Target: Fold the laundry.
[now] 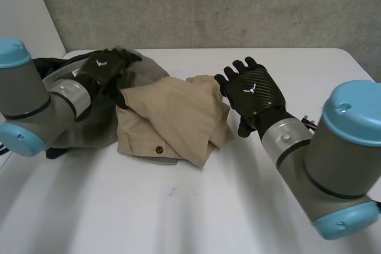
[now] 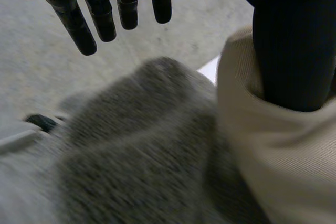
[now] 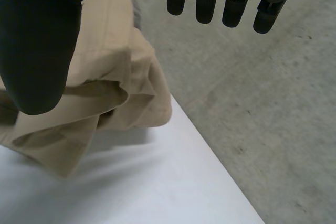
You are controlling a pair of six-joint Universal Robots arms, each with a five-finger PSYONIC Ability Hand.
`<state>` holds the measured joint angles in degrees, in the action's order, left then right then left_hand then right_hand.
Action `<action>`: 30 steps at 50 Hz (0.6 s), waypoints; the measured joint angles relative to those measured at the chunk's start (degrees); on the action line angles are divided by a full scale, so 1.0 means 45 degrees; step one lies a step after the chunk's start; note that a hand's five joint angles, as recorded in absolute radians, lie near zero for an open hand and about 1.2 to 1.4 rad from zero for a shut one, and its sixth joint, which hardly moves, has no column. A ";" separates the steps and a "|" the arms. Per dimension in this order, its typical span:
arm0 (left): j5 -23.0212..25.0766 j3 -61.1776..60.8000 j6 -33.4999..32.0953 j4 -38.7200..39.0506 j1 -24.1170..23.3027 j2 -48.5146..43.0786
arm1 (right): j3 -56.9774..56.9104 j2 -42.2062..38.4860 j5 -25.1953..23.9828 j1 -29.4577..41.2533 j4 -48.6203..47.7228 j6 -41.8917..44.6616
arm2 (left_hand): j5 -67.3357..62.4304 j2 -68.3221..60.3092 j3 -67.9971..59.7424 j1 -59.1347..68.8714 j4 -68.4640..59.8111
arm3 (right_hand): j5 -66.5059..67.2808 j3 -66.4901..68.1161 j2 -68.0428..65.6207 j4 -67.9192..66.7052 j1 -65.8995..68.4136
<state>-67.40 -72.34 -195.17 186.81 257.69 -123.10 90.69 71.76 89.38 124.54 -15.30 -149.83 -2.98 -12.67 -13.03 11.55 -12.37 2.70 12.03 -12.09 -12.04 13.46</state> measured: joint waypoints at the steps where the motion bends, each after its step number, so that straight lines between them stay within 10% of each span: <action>1: 0.0092 -0.0105 -0.0017 -0.0043 -0.0012 0.0024 | -0.0093 -0.0094 0.0241 0.0087 -0.0054 -0.0053 | 0.0001 0.0000 0.0000 0.0000 0.0000 | -0.0001 0.0000 0.0001 0.0000 0.0000; 11: 0.0628 -0.1497 0.0444 -0.0084 -0.0232 0.1810 | -0.1587 -0.0504 0.1303 0.0912 0.0642 -0.2742 | 0.0000 0.0001 -0.0001 0.0000 0.0000 | -0.0001 0.0000 0.0001 0.0000 0.0000; 23: 0.0614 -0.3574 0.0543 -0.0025 -0.0339 0.4505 | -0.4882 -0.3810 -0.0941 0.0914 0.2909 -0.7352 | 0.0000 0.0000 -0.0001 0.0000 0.0000 | 0.0000 0.0000 0.0000 0.0000 0.0000; 30: 0.0597 -0.4015 0.0514 -0.0007 -0.0412 0.5198 | -0.5970 -0.5396 -0.0569 0.0829 0.2862 -0.7278 | 0.0000 0.0000 -0.0001 0.0000 0.0000 | 1.0757 1.1037 -1.1266 -1.1000 1.0329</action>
<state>-64.71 -90.41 -192.86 186.78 255.83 -99.71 63.83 47.48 86.82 128.27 -2.43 -182.58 -2.98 -12.67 -13.04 11.55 -12.37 51.11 61.69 -62.79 -61.54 59.94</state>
